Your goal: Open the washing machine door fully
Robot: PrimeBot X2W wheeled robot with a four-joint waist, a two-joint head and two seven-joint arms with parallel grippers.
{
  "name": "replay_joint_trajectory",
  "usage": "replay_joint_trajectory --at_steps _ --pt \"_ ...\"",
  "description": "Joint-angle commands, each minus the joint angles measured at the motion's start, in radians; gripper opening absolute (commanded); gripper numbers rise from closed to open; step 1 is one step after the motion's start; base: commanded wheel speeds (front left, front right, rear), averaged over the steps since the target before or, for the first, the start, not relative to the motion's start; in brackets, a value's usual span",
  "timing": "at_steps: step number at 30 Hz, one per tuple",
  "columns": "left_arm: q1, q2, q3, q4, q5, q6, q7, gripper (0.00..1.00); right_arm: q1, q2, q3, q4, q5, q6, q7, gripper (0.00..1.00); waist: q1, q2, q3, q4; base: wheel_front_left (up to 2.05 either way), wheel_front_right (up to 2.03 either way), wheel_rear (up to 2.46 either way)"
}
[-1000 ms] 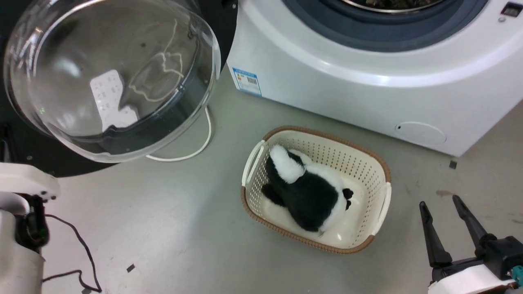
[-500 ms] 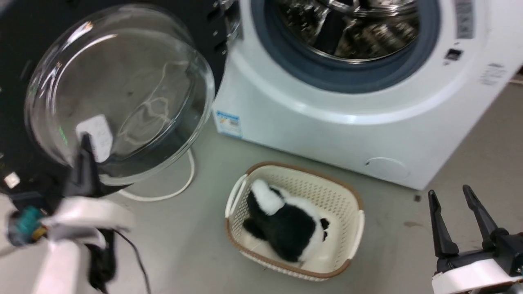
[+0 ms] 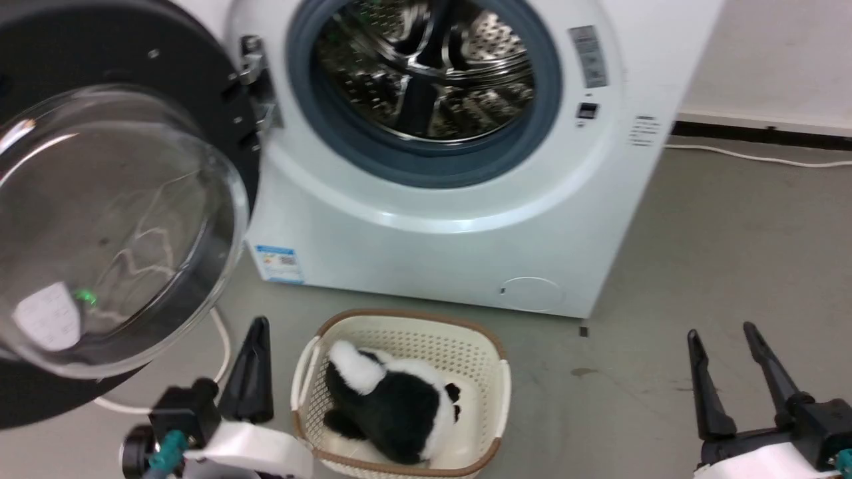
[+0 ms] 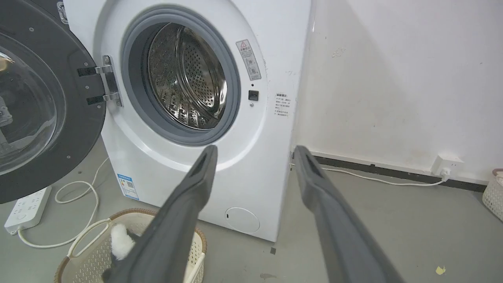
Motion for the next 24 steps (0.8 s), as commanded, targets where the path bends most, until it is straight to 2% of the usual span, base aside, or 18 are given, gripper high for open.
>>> replay_joint_trajectory --at_steps 1,11,24 --pt "0.021 -0.014 0.0 0.001 0.006 0.004 -0.005 1.0 0.016 0.007 0.006 0.002 -0.003 0.001 -0.004 1.0 0.0001 0.0 -0.012 -0.034 0.0 0.0 0.0" --pt "0.087 -0.061 -0.031 0.024 0.09 0.012 -0.005 1.0 0.034 0.009 0.024 0.034 0.021 0.001 -0.004 1.0 0.0001 0.0 -0.01 -0.086 0.0 0.0 0.0" --pt "0.099 -0.076 -0.011 0.031 0.14 0.002 -0.005 1.0 0.042 0.009 0.035 0.067 0.039 0.001 -0.004 1.0 0.0001 0.0 -0.018 -0.089 0.0 0.0 0.0"
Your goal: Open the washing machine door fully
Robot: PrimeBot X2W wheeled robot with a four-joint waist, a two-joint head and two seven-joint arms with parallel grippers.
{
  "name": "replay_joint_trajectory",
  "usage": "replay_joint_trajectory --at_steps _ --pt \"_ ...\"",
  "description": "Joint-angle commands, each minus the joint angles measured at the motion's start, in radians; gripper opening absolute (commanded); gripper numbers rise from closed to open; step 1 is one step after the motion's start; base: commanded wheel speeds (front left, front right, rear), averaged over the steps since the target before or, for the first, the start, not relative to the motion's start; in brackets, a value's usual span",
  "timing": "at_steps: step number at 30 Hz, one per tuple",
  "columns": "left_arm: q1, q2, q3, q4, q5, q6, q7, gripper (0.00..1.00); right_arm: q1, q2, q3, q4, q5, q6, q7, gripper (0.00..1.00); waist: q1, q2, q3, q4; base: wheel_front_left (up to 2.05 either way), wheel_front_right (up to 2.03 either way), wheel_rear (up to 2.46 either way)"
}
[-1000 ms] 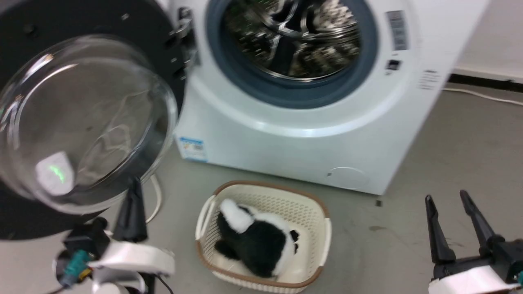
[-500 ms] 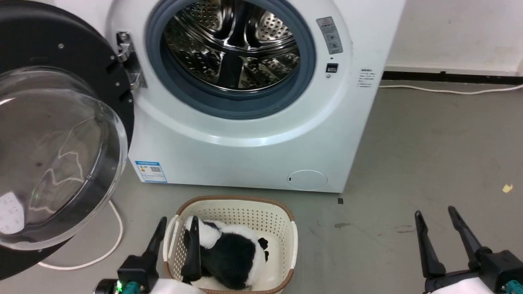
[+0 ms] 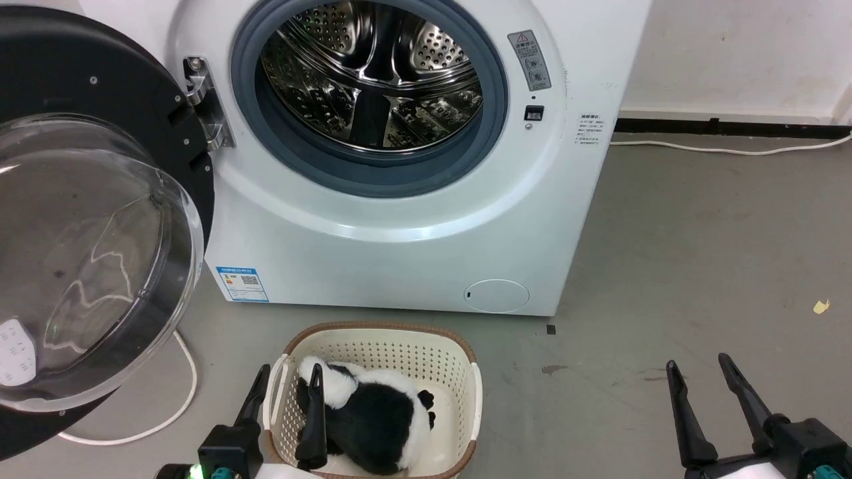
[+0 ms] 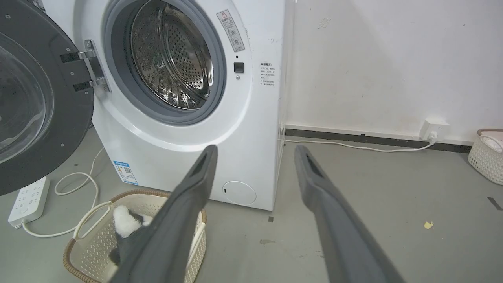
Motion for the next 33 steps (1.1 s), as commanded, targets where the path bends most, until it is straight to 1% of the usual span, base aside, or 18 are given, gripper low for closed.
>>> replay_joint_trajectory --at_steps 1,17,18,33 --pt "0.006 0.0 0.003 0.001 0.009 -0.005 -0.005 1.0 0.007 0.005 0.003 0.002 0.007 0.001 -0.004 1.0 0.0 0.0 0.0 0.001 0.0 0.0 0.0" --pt "0.001 -0.004 0.008 -0.004 0.025 -0.007 -0.005 1.0 0.003 0.005 0.006 0.001 0.009 0.001 -0.005 1.0 0.0 0.0 0.005 0.01 0.0 0.0 0.0" --pt "0.0 -0.005 0.008 -0.003 0.019 -0.009 0.0 0.0 0.0 0.0 0.004 0.002 0.007 0.0 0.0 0.0 0.0 0.0 0.006 0.013 0.0 0.0 0.0" --pt "-0.004 -0.005 0.02 -0.015 0.031 -0.013 0.023 0.0 -0.007 0.0 0.01 -0.005 0.002 0.0 0.022 0.0 0.0001 0.0 0.005 0.01 0.0 0.0 0.0"
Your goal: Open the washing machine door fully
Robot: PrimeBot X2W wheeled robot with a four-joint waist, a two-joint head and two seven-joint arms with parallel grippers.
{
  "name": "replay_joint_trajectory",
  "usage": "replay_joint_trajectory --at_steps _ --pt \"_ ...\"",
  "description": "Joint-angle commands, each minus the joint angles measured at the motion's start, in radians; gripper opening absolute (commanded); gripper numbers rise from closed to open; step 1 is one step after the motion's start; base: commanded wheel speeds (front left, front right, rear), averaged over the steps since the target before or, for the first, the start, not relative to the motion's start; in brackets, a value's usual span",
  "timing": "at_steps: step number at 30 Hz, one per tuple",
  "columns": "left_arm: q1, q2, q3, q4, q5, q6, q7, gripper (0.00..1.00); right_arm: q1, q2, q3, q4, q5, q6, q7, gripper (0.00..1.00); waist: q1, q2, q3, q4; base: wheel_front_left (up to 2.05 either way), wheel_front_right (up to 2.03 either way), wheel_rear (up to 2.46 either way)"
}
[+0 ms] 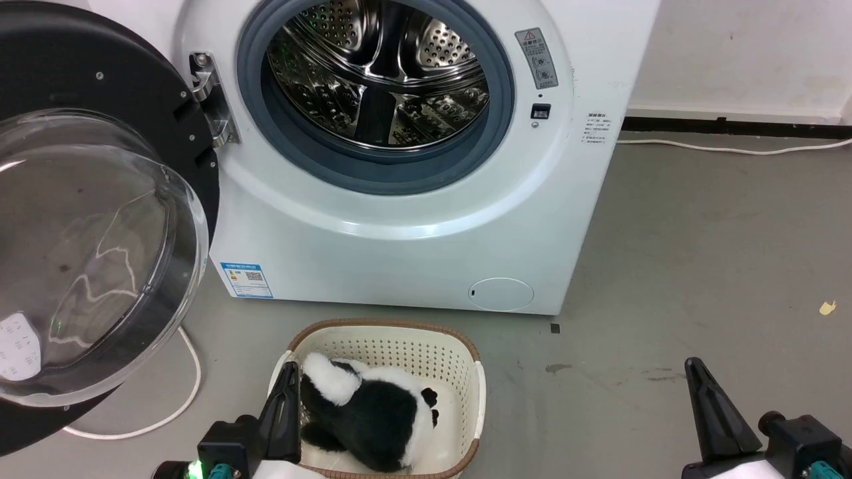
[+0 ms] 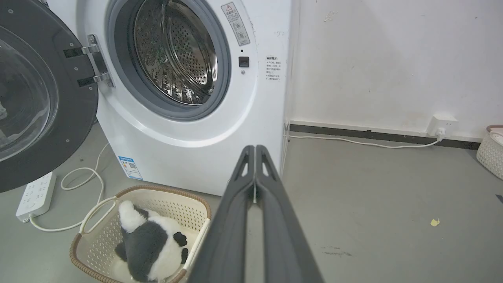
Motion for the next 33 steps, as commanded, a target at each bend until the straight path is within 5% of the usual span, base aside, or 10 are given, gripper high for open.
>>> replay_joint_trajectory --at_steps 1,33 --pt "-0.004 0.0 0.005 -0.006 0.011 -0.005 0.008 0.0 -0.006 0.001 0.004 -0.007 -0.006 0.0 0.006 0.0 0.0 -0.0001 0.0 -0.001 0.0 0.0 0.0" --pt "-0.016 0.001 0.041 -0.048 0.051 -0.02 0.083 0.0 -0.029 0.002 0.027 -0.033 -0.024 0.0 0.082 0.0 -0.0001 -0.0001 -0.003 -0.013 0.0 0.0 0.0"
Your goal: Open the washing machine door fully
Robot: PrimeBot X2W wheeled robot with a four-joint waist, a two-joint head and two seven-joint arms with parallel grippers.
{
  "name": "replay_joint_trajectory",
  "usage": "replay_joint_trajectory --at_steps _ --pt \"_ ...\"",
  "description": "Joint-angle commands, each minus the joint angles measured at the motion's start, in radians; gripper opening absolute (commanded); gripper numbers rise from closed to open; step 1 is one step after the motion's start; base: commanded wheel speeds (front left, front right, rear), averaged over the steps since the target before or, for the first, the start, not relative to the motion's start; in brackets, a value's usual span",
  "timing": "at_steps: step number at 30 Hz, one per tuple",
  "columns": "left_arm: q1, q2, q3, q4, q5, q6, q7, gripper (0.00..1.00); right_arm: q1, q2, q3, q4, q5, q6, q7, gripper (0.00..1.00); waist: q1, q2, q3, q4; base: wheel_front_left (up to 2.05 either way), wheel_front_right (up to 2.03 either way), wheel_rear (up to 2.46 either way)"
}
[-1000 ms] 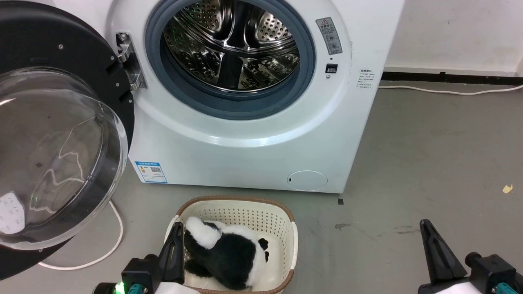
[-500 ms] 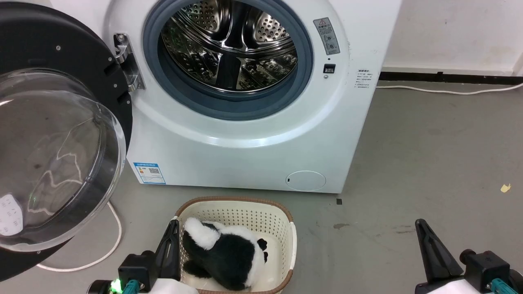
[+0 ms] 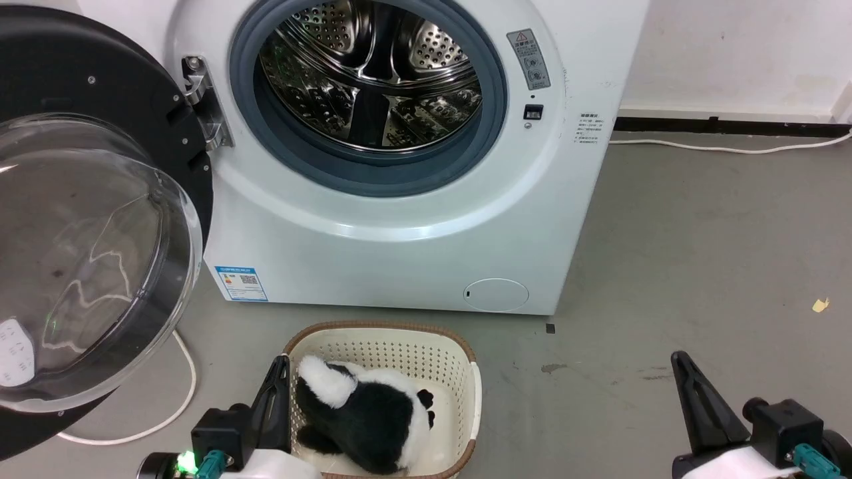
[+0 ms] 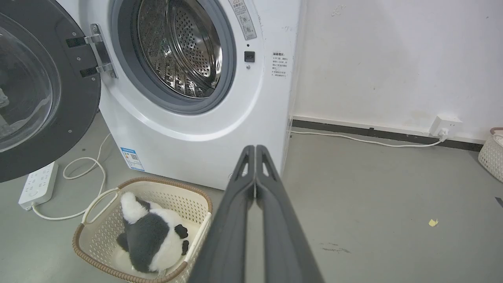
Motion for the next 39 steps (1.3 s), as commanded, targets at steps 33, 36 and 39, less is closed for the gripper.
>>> replay_joint_trajectory --at_steps 33,36,39 --pt "-0.023 0.001 0.037 -0.044 0.044 -0.015 0.071 0.0 -0.035 0.003 0.023 -0.03 -0.023 0.001 0.072 0.0 -0.0001 0.0 -0.003 -0.011 0.0 0.0 0.0" --pt "-0.024 0.001 0.04 -0.048 0.047 -0.016 0.077 0.0 -0.037 0.003 0.025 -0.033 -0.024 0.001 0.078 0.0 -0.0001 0.0 -0.003 -0.012 0.0 0.0 0.0" --pt "-0.025 0.001 0.043 -0.051 0.05 -0.017 0.083 0.0 -0.039 0.004 0.027 -0.035 -0.026 0.001 0.084 0.0 -0.0001 0.0 -0.003 -0.013 0.0 0.0 0.0"
